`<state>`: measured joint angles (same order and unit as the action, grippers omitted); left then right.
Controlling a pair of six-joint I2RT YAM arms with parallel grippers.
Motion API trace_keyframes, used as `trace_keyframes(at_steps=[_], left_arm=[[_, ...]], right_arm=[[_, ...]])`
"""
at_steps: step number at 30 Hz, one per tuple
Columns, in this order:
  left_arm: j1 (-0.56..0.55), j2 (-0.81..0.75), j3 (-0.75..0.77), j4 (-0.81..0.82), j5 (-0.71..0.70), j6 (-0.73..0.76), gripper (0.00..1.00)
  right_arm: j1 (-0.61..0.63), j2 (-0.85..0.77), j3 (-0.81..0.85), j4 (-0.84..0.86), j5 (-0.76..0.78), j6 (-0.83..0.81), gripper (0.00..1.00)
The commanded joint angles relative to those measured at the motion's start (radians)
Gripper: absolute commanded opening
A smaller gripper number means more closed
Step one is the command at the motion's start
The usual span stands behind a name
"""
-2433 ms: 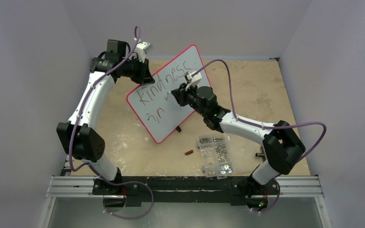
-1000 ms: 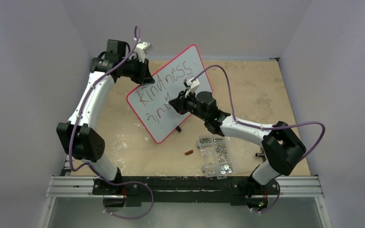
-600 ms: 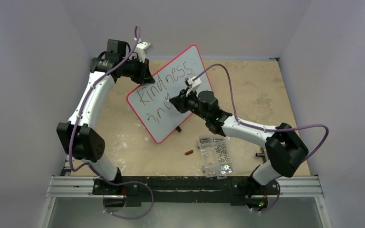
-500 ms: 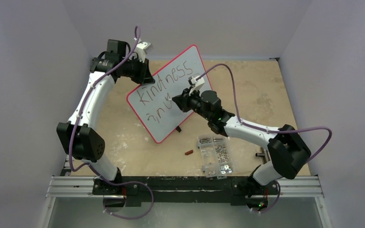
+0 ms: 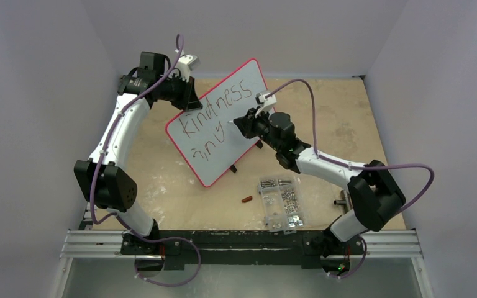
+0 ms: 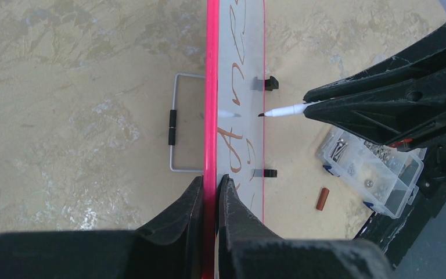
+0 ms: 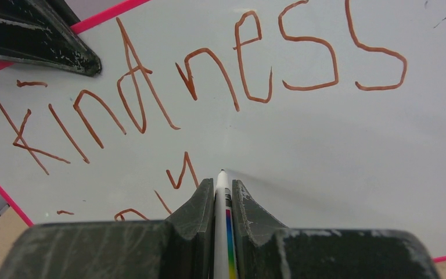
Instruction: Write a sentence on the whiteboard
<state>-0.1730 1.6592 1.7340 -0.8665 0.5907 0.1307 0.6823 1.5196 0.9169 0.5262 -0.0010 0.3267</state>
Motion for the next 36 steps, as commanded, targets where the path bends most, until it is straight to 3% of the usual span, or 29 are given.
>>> trace_keyframes(at_steps=[1,36], left_arm=[[-0.01,-0.008,0.014,-0.059,-0.089,0.052,0.0],[-0.01,-0.007,0.015,-0.055,-0.085,0.05,0.0]], right_arm=[[-0.003,0.021,0.054,0.056,-0.039,0.017,0.0],[-0.001,0.019,-0.018,0.019,-0.05,0.03,0.0]])
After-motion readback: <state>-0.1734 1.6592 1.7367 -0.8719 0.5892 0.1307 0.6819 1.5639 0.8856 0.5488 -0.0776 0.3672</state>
